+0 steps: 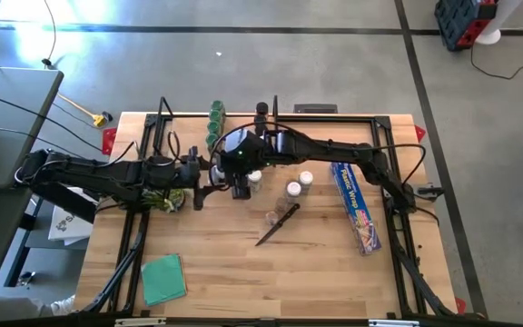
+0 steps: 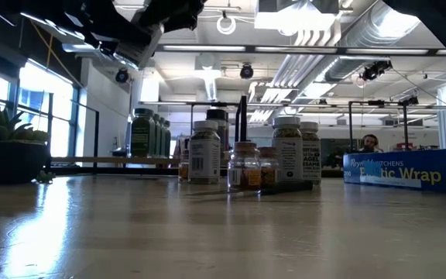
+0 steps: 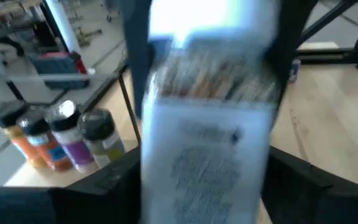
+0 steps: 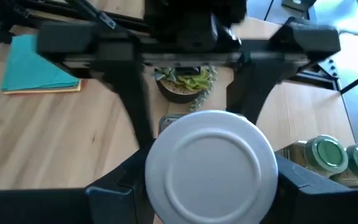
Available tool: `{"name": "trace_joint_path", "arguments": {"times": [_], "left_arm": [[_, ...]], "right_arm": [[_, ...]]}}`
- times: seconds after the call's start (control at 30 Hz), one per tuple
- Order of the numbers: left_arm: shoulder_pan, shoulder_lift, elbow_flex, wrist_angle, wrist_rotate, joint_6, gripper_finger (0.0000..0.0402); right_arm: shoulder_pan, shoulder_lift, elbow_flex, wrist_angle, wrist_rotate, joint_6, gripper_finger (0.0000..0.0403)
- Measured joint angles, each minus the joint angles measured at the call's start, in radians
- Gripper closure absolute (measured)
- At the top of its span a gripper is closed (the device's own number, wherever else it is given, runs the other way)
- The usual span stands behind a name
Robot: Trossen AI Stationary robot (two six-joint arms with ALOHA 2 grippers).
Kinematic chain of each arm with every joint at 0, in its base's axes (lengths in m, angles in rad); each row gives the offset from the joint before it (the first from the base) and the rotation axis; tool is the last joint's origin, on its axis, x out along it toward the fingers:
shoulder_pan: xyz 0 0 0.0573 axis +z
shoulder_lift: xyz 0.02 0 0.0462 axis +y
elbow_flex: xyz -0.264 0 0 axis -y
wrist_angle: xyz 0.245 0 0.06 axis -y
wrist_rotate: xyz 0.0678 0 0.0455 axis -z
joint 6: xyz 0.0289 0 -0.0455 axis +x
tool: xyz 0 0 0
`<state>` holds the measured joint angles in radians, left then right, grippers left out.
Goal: Shelf spices
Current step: Put the white lid seasoning bottle on the shelf
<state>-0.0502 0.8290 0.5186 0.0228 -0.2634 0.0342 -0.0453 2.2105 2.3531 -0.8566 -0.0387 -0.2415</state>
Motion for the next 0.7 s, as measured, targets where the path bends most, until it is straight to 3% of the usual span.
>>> {"name": "trace_joint_path", "arguments": {"times": [0.13, 0.27, 0.4, 0.5, 0.6, 0.7], "left_arm": [[0.000, 0.002, -0.001, -0.006, -0.004, 0.001, 0.0213], [-0.008, -0.005, 0.000, -0.001, -0.023, -0.004, 0.0213], [-0.041, -0.049, 0.009, -0.011, -0.034, -0.011, 0.0213], [-0.063, -0.118, 0.020, 0.022, -0.035, -0.004, 0.0213], [-0.080, -0.193, 0.021, 0.109, -0.022, 0.032, 0.0213], [-0.082, -0.238, 0.021, 0.273, 0.061, 0.078, 0.0213]], "right_arm": [[-0.001, 0.000, 0.000, 0.000, -0.019, -0.007, 0.0219], [-0.002, -0.002, 0.000, -0.004, -0.055, -0.027, 0.0210], [0.003, -0.027, 0.002, -0.083, -0.067, -0.055, 0.0142], [0.007, -0.089, 0.002, -0.159, -0.031, -0.020, 0.0114], [0.004, -0.148, 0.004, -0.202, -0.022, 0.023, 0.0109], [0.007, -0.157, -0.011, -0.169, -0.039, 0.033, 0.0108]]}}
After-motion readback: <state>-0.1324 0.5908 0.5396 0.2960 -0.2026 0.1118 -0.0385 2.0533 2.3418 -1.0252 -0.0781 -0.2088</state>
